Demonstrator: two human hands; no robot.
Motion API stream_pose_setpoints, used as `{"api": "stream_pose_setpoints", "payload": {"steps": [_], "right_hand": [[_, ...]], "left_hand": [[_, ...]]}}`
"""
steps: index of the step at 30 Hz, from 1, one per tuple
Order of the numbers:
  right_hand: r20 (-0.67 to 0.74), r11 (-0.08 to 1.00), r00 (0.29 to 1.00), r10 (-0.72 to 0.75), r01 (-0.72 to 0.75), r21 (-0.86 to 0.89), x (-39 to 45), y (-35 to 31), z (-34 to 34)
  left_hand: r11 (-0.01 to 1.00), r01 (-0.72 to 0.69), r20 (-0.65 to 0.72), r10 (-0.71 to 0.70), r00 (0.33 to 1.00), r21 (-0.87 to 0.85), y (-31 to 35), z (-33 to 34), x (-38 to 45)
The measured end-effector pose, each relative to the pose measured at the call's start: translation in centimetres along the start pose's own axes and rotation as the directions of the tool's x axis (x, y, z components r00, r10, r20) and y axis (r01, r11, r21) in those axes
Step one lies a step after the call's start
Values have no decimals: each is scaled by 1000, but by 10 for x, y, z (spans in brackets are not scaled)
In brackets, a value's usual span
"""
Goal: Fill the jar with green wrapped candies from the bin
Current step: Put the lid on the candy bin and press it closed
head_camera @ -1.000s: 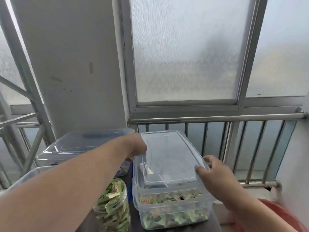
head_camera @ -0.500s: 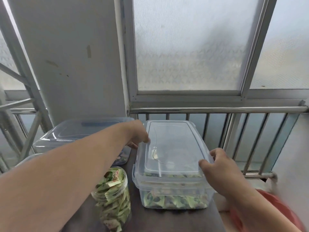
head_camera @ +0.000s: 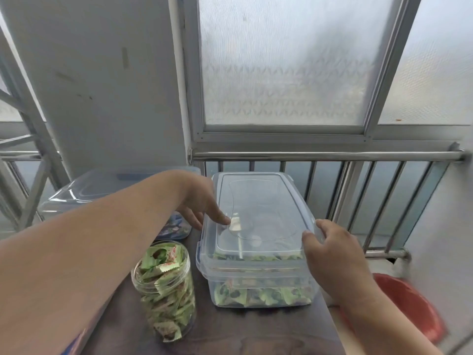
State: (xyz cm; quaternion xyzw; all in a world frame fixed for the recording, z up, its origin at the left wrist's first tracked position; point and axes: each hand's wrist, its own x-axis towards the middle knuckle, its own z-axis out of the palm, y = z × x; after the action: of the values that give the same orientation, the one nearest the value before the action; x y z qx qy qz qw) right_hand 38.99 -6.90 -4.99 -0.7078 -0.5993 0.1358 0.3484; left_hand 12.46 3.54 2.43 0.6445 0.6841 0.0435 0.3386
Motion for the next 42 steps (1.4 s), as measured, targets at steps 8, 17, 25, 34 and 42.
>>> {"api": "stream_pose_setpoints", "payload": {"steps": [8,17,25,34,42], "right_hand": [[7,1000,1000,-16,16,-19,4,-7,-5],[-11,1000,1000,10,-10,-10,2,5,-2],[70,997,995,75,-76,9,7,11,0],[181,944,956,230,-264,197,2,17,2],[-32,966,988,150,-140,216,-4,13,9]], "left_hand": [[999,20,72,-22,997,28,1,-4,-3],[1000,-17,-1,17,1000,16,-3,1,-8],[995,-45,4,45,999,86,-1,8,-12],[997,75,156,-69,985,-36,-16,11,0],[959,70,203,-14,979,-273,-32,15,-1]]}}
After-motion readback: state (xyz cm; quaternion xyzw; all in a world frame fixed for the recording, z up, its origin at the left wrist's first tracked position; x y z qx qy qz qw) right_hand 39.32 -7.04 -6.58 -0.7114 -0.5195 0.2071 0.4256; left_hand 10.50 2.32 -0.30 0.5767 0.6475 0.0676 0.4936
